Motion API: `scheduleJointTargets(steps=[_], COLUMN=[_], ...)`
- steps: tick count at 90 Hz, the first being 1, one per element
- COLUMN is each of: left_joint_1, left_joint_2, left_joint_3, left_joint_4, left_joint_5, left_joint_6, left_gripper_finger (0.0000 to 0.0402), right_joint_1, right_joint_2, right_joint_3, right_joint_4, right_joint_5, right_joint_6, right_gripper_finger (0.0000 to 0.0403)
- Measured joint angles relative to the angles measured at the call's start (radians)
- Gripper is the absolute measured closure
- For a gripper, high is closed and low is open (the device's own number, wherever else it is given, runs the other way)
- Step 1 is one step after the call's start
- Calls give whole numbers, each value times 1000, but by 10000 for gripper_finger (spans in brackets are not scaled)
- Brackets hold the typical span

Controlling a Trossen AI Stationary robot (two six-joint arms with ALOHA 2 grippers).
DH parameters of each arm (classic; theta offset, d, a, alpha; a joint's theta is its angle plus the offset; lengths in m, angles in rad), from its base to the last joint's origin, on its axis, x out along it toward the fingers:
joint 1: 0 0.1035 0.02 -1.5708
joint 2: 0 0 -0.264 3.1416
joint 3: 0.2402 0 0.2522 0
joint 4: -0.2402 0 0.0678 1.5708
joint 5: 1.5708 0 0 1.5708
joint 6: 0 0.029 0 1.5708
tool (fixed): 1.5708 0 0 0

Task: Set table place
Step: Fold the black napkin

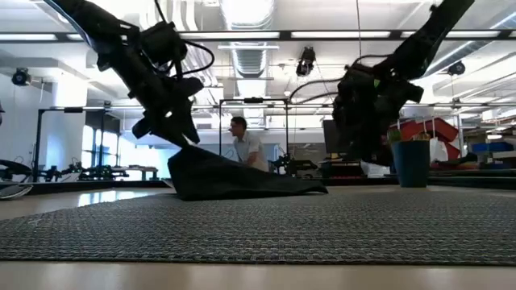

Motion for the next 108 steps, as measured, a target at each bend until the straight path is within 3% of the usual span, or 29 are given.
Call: scheduleJointTargets(steps=[12, 25, 75, 87, 102, 108], left_joint_1=[0, -3, -8, -8, -9, -12], left_joint_2=[0, -6, -126, -154, -162, -161], left_joint_3=[0, 7, 60, 60, 60, 60], left_joint_4=[6, 9, -5, -13, -28, -30], left_joint_5=[59, 102, 99, 96, 94, 94], left_joint_6=[-29, -53, -18, -14, -11, -11], left_gripper_finger=[189, 168, 200, 209, 221, 226], right_joint_1=[-1, 0, 73, 73, 77, 80], right_joint_2=[82, 142, 288, 286, 280, 279], right_joint_3=[0, 12, 160, 165, 172, 171], right_joint_4=[97, 164, 139, 136, 139, 139], right_joint_5=[1, -16, -23, -23, -58, -65], right_joint_6=[55, 89, 97, 99, 77, 79], right_gripper_finger=[274, 286, 282, 307, 383, 395])
